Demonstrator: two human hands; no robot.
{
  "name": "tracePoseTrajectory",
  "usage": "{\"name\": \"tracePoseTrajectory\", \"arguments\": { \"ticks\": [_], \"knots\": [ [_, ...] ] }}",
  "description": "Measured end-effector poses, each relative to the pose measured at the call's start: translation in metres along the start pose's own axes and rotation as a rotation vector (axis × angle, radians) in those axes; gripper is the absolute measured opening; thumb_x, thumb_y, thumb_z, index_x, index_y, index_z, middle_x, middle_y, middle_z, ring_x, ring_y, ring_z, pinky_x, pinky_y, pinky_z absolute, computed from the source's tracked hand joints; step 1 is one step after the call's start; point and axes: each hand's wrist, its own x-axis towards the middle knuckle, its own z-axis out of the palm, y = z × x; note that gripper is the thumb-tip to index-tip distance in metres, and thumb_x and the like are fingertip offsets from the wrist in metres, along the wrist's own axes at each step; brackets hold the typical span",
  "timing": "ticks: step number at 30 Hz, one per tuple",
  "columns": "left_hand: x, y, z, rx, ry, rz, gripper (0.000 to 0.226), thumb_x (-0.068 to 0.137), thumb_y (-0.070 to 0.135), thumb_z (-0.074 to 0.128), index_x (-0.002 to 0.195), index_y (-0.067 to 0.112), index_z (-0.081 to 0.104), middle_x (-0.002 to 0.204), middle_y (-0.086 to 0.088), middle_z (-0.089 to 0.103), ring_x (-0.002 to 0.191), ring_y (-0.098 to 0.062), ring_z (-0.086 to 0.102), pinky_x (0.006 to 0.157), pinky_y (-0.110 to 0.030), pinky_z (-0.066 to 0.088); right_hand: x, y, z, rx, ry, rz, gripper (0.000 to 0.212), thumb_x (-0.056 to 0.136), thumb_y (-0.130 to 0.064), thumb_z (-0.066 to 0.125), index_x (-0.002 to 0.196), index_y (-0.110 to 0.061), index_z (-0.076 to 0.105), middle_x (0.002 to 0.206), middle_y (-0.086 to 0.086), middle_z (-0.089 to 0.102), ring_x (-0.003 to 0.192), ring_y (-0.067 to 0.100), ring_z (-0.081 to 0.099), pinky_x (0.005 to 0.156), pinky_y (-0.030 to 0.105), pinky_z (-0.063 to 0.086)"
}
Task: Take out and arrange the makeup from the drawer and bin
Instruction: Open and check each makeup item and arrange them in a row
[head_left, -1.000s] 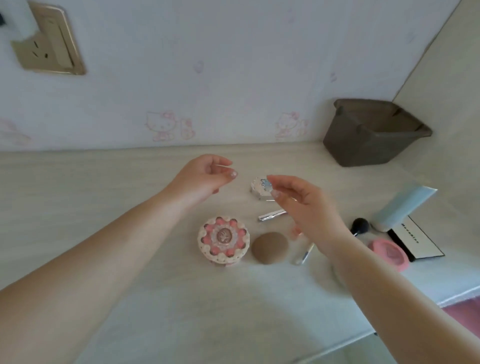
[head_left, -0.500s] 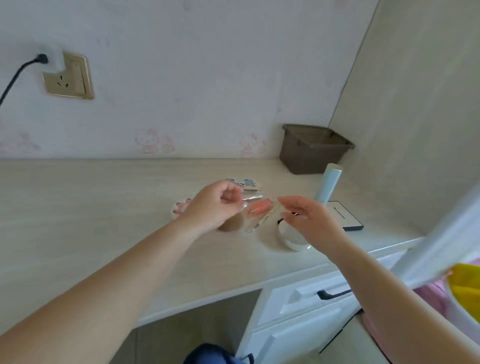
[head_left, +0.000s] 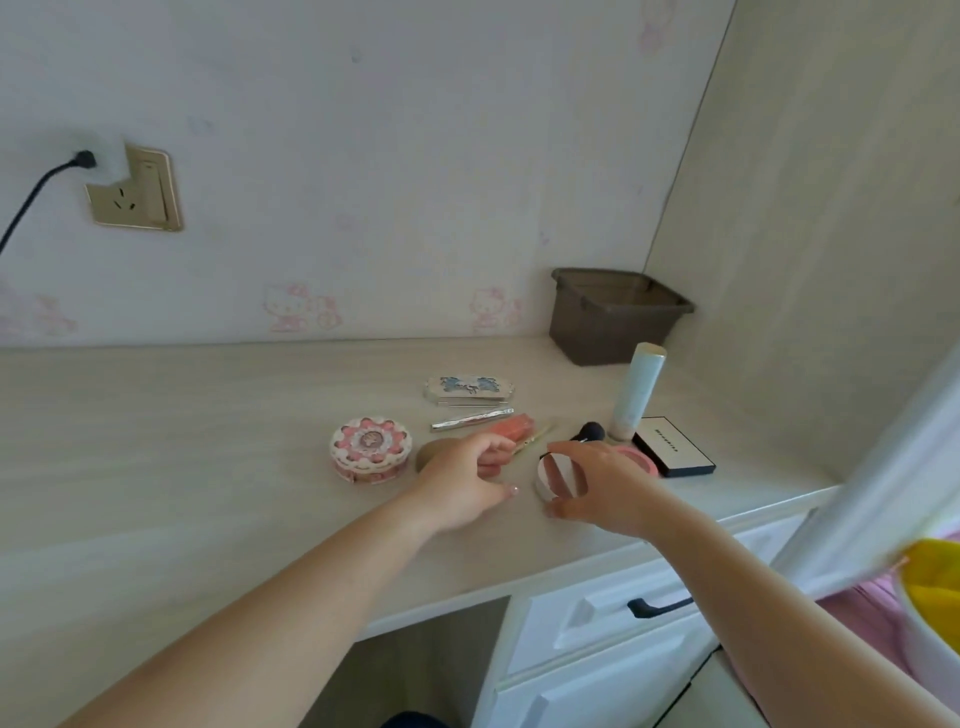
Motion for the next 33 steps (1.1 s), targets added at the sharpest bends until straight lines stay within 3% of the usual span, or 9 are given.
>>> {"name": "tracePoseTrajectory", "arguments": {
  "ticks": [4,9,11,15,19,21,25,30,33],
  "knots": [
    [-0.008,-0.001,-0.011,-0.232,0.034,-0.034,0.029,0.083,0.016,0.069,0.104,0.033,0.060,0.114,0.003,0.068,0.107,-0.012,0.063,0.100,-0.039,0.048,-0.005,-0.021,-0.004,0.315,0.093,-0.066,0.046,0.076,-0.037,0.073,0.109,-0.048,0.042,0.087,-0.013,0.056,0.076,0.004,0.055,0.063,0.008,0.044],
    [-0.031,0.009,-0.043,-0.767,0.015,-0.167,0.034,0.090,0.022,0.060,0.124,0.024,0.056,0.101,-0.001,0.070,0.090,-0.010,0.067,0.094,-0.041,0.049,0.005,-0.071,-0.012,0.591,0.119,-0.231,0.042,0.074,-0.031,0.075,0.101,-0.050,0.050,0.087,-0.009,0.062,0.086,0.008,0.059,0.080,0.028,0.052],
    [-0.044,0.012,-0.062,-0.853,-0.061,-0.111,0.038,0.089,0.026,0.061,0.127,0.029,0.057,0.109,0.002,0.069,0.103,-0.011,0.064,0.098,-0.043,0.046,0.012,-0.095,-0.012,0.646,0.121,-0.228,0.041,0.076,-0.030,0.074,0.103,-0.050,0.050,0.091,-0.012,0.063,0.092,0.003,0.060,0.084,0.029,0.051],
    [-0.068,0.012,-0.099,-0.893,-0.126,0.026,0.027,0.093,0.031,0.055,0.119,0.027,0.061,0.098,0.005,0.062,0.090,-0.016,0.053,0.102,-0.048,0.041,0.029,-0.147,-0.009,0.658,0.127,-0.234,0.052,0.077,-0.038,0.072,0.124,-0.036,0.051,0.099,-0.019,0.060,0.104,-0.003,0.054,0.091,0.021,0.041],
    [-0.081,-0.002,-0.131,-0.976,-0.013,0.016,0.034,0.094,0.033,0.052,0.122,0.015,0.059,0.104,-0.007,0.061,0.090,-0.021,0.060,0.100,-0.050,0.047,0.038,-0.187,-0.004,0.590,0.042,-0.354,0.028,0.080,-0.031,0.069,0.102,-0.018,0.058,0.089,0.005,0.059,0.095,0.018,0.059,0.082,0.036,0.050],
    [-0.087,-0.013,-0.146,-1.035,0.044,-0.046,0.045,0.091,0.040,0.052,0.125,0.011,0.059,0.113,-0.011,0.063,0.097,-0.024,0.061,0.097,-0.047,0.050,0.042,-0.200,-0.001,0.555,-0.036,-0.385,0.027,0.079,-0.025,0.070,0.103,-0.018,0.058,0.092,0.005,0.060,0.098,0.015,0.060,0.082,0.037,0.051],
    [-0.094,-0.024,-0.164,-1.079,0.109,-0.158,0.059,0.087,0.053,0.048,0.126,0.009,0.058,0.120,-0.015,0.064,0.093,-0.023,0.064,0.085,-0.043,0.056,0.049,-0.216,0.006,0.514,-0.063,-0.398,0.030,0.079,-0.026,0.072,0.105,-0.036,0.060,0.106,-0.012,0.061,0.092,-0.018,0.053,0.079,0.012,0.044],
    [-0.104,-0.030,-0.177,-1.098,0.111,-0.175,0.060,0.089,0.059,0.040,0.124,0.015,0.061,0.110,-0.010,0.068,0.089,-0.020,0.069,0.091,-0.048,0.053,0.053,-0.236,0.017,0.540,-0.033,-0.437,0.052,0.078,-0.027,0.073,0.114,-0.052,0.045,0.112,-0.031,0.050,0.105,-0.015,0.047,0.091,0.008,0.038],
    [-0.109,-0.031,-0.184,-1.124,0.091,-0.138,0.063,0.087,0.059,0.044,0.130,0.014,0.055,0.134,-0.018,0.055,0.120,-0.029,0.057,0.098,-0.050,0.048,0.054,-0.245,0.019,0.590,-0.036,-0.466,0.054,0.078,-0.021,0.073,0.104,-0.057,0.042,0.108,-0.029,0.050,0.101,-0.013,0.050,0.079,-0.003,0.036]
  ]
}}
